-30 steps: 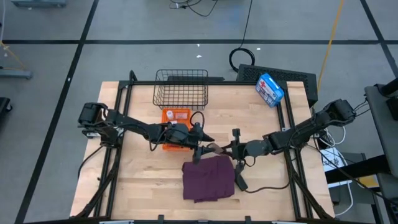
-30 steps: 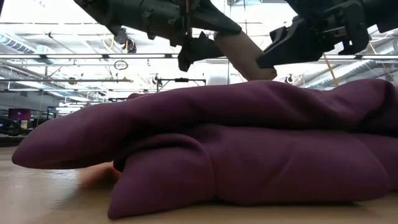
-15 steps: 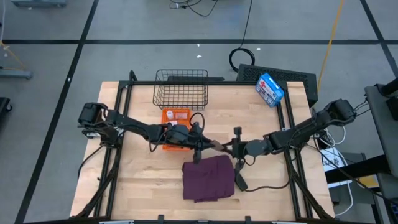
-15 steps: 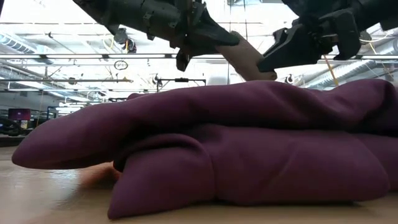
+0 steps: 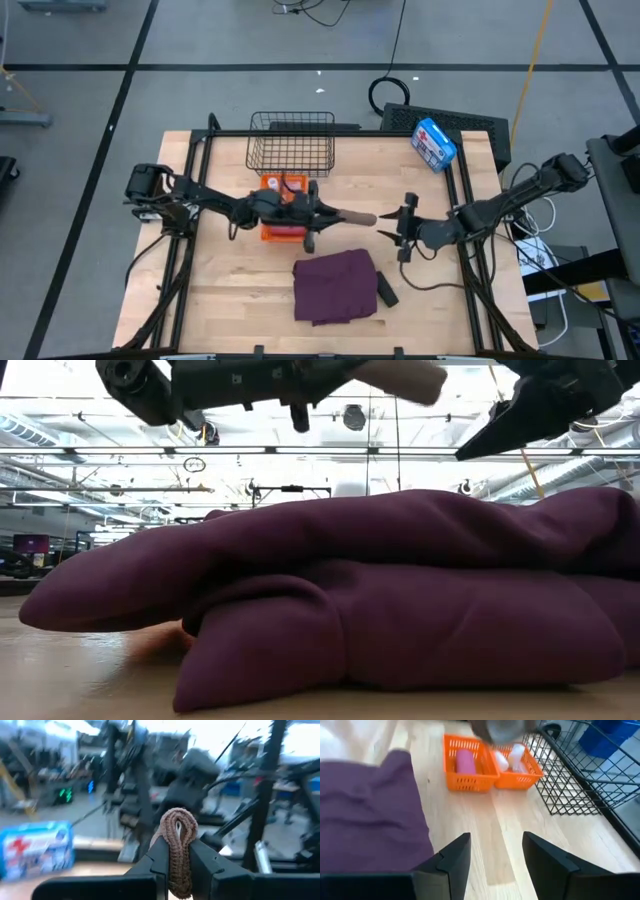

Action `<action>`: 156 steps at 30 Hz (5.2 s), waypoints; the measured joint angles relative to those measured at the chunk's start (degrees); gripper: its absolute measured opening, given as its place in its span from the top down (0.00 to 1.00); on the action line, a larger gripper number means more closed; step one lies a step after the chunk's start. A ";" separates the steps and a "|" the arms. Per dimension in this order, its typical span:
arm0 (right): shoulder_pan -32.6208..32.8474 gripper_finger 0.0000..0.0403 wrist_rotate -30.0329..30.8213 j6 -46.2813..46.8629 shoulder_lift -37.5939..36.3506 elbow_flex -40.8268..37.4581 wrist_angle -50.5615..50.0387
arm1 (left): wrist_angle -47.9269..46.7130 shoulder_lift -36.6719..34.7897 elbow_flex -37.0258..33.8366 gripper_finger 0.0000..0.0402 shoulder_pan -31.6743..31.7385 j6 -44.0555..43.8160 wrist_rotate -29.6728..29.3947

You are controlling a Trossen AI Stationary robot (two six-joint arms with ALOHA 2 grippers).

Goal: Pick & place medical supplies in basket/bin
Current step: Put the brown bandage into the bottom orange bin

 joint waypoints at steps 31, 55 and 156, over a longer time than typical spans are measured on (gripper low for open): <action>-5.22 0.52 -14.91 -15.75 11.55 -14.91 72.94 | 5.95 0.00 -2.12 0.91 0.63 -1.78 4.35; -6.15 0.53 -15.02 -16.39 11.95 -14.84 73.94 | 9.21 0.03 -2.12 0.91 0.66 0.03 5.39; -8.33 0.59 -22.03 -10.11 9.94 -5.53 37.16 | -91.02 -11.06 3.94 0.88 -2.67 -3.86 -4.18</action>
